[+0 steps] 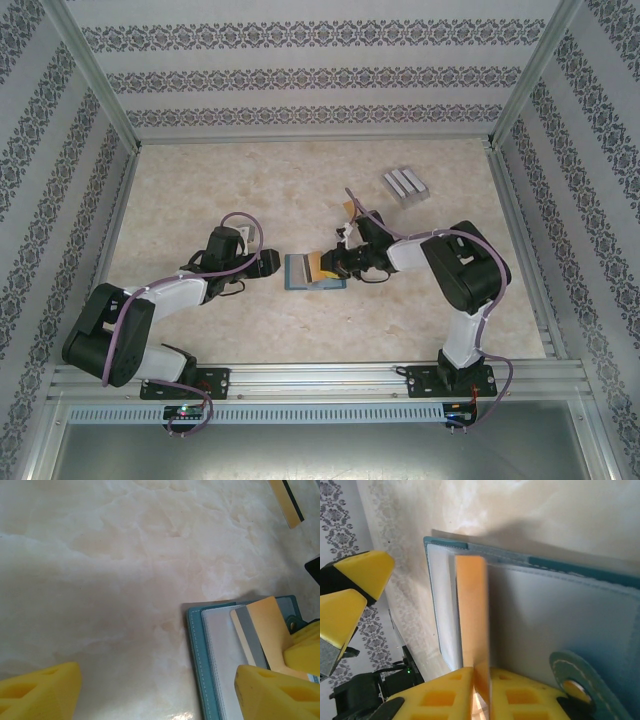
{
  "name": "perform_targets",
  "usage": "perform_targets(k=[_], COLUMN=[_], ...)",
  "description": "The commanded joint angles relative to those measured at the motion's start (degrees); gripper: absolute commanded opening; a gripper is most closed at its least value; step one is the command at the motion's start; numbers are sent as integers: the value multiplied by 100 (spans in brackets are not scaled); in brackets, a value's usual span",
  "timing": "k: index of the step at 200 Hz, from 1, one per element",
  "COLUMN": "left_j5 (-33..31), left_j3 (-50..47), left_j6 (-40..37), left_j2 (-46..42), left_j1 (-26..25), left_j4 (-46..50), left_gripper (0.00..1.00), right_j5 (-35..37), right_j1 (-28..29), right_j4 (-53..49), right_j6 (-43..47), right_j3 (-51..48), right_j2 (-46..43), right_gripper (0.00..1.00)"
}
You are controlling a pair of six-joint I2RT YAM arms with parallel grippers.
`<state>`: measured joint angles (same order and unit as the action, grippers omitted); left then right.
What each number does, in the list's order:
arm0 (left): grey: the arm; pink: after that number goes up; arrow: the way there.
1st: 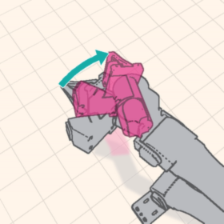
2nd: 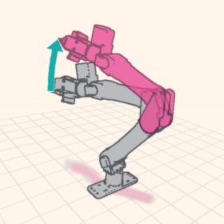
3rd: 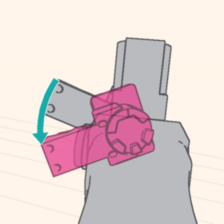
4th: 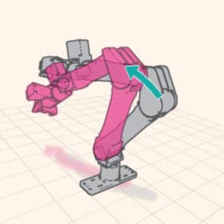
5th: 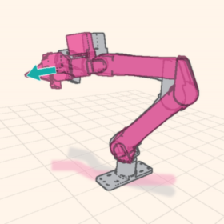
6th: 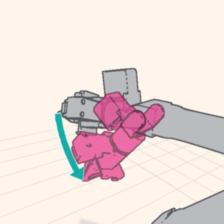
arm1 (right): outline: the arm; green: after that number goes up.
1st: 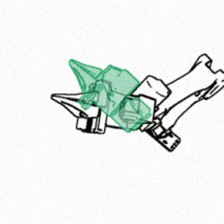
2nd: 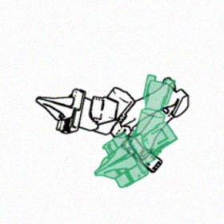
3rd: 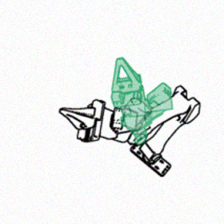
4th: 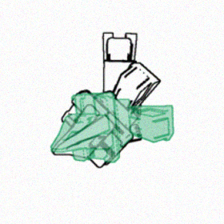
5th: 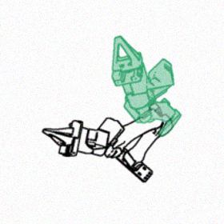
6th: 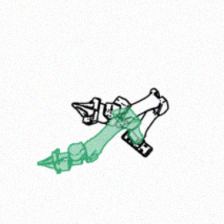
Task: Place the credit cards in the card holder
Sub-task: Insert the credit card into the card slot.
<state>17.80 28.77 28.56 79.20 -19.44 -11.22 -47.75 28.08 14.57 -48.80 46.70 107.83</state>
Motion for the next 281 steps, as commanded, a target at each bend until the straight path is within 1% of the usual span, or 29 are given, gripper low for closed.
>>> perform_targets(k=[1,11,17,38,60,82,91,110,121,146,161,172,176,199,215,239,253,264,281], left_j5=[51,47,62,65,-40,13,-92,-546,-620,-483,-479,-447,-423,-420,-512,-336,-316,-321,-164], left_j3=[175,182,190,188,216,225,210,120,75,107,138,130,114,119,125,69,72,120,331], left_j6=[45,58,76,106,63,110,138,225,293,465,512,553,574,572,586,623,605,612,703], left_j2=[63,70,70,55,29,44,26,-35,-28,190,308,343,358,319,260,248,245,234,219], left_j1=[-57,-55,-55,-64,-60,-64,-66,-60,-61,-69,-68,-68,-61,-64,-65,-63,-63,-60,-61], left_j4=[-14,-2,-11,3,126,111,151,226,186,78,94,48,19,46,115,-69,-70,19,508], left_gripper=[81,81,81,81,81,80,80,79,79,79,79,79,79,79,79,74,73,73,72], right_j5=[424,513,582,823,755,831,846,773,820,999,948,961,1004,1389,1494,1635,1651,1608,1641], right_j1=[154,201,222,243,255,319,353,471,567,753,837,866,866,866,855,865,875,892,931], right_j4=[203,169,112,-120,-86,-81,-60,74,125,293,336,296,253,-241,-505,-665,-691,-691,-710], right_j6=[-304,-280,-225,3,9,15,-7,-79,-127,-384,-439,-416,-405,-111,21,63,76,99,90], right_j3=[-99,-121,-138,-226,-274,-306,-287,-169,-97,11,150,207,194,147,151,88,76,91,118], right_j2=[24,-52,-113,-275,-285,-282,-234,-92,-46,80,204,200,163,-122,-267,-409,-462,-459,-419], right_gripper=[21,30,33,33,28,17,14,12,12,18,18,21,23,26,34,35,33,26,21])
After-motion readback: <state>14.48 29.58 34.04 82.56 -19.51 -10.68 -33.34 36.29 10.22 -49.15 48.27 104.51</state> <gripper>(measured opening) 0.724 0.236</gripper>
